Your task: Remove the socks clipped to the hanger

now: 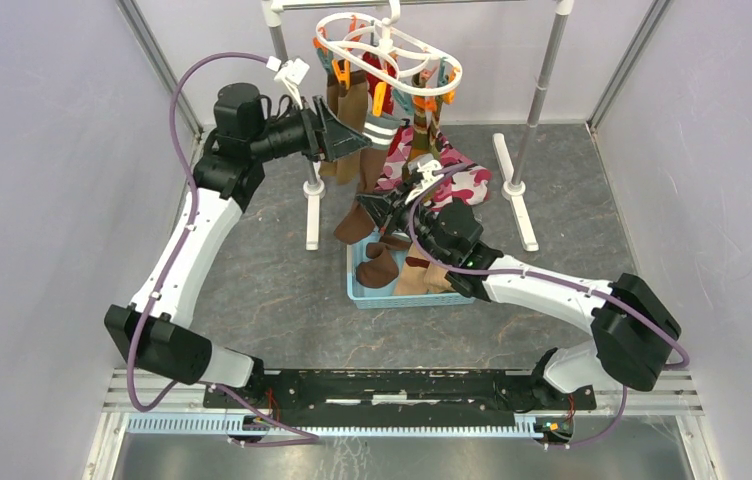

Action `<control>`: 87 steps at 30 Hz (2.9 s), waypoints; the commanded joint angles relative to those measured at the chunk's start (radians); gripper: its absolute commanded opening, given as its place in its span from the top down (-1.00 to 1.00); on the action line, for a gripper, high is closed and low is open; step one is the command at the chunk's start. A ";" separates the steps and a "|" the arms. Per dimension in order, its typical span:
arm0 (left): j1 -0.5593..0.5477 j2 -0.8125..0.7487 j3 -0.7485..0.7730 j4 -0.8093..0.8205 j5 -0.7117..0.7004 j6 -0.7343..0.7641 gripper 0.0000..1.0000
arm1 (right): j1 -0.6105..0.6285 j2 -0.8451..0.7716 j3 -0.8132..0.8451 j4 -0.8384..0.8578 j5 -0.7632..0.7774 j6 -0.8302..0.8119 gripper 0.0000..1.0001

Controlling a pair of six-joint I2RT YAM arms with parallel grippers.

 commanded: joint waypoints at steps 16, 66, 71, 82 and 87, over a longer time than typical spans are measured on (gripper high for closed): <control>-0.054 0.141 0.199 0.035 -0.062 0.065 -0.49 | 0.039 -0.041 0.066 -0.028 0.016 0.057 1.00; -0.032 0.256 0.264 0.162 -0.047 -0.117 -0.31 | 0.041 -0.079 0.050 -0.066 -0.085 0.119 1.00; -0.036 0.254 0.299 0.100 -0.084 -0.051 -0.30 | 0.042 -0.064 0.054 -0.067 -0.090 0.124 1.00; -0.076 0.250 0.357 0.022 -0.164 0.069 -0.24 | 0.041 -0.024 0.087 -0.075 -0.095 0.131 1.00; -0.077 0.260 0.375 0.047 -0.138 0.049 -0.02 | 0.041 -0.023 0.087 -0.075 -0.100 0.135 1.00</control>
